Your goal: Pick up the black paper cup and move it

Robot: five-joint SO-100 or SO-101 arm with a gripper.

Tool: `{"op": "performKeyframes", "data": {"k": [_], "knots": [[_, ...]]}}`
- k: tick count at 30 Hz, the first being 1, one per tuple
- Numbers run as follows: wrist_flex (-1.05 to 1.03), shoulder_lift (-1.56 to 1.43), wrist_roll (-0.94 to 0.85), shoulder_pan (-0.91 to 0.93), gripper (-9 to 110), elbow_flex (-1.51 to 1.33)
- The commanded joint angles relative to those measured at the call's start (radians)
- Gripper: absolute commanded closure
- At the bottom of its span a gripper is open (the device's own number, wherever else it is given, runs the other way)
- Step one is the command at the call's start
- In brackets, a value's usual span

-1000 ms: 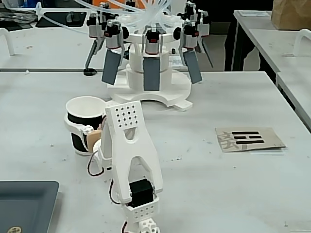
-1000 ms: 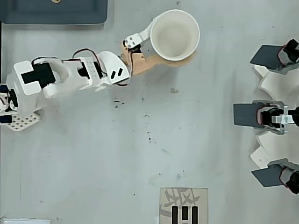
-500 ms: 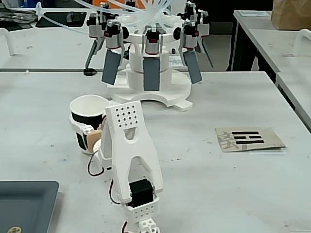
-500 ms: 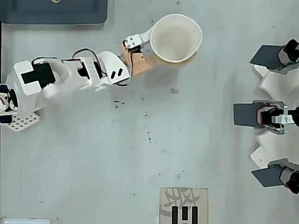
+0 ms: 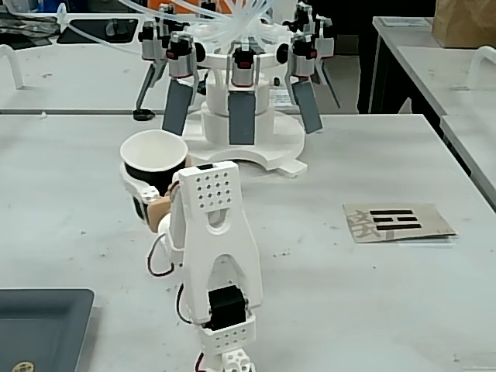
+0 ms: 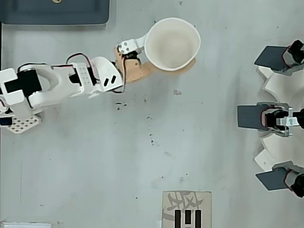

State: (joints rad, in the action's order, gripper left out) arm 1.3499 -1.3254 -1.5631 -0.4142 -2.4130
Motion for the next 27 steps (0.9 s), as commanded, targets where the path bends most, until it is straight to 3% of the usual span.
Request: {"op": "performKeyframes", "data": {"k": [1, 27], "knots": [[0.032, -0.123, -0.006, 0.032, 94, -0.038], [0.034, -0.560, -0.011, 0.133, 94, -0.479]]}}
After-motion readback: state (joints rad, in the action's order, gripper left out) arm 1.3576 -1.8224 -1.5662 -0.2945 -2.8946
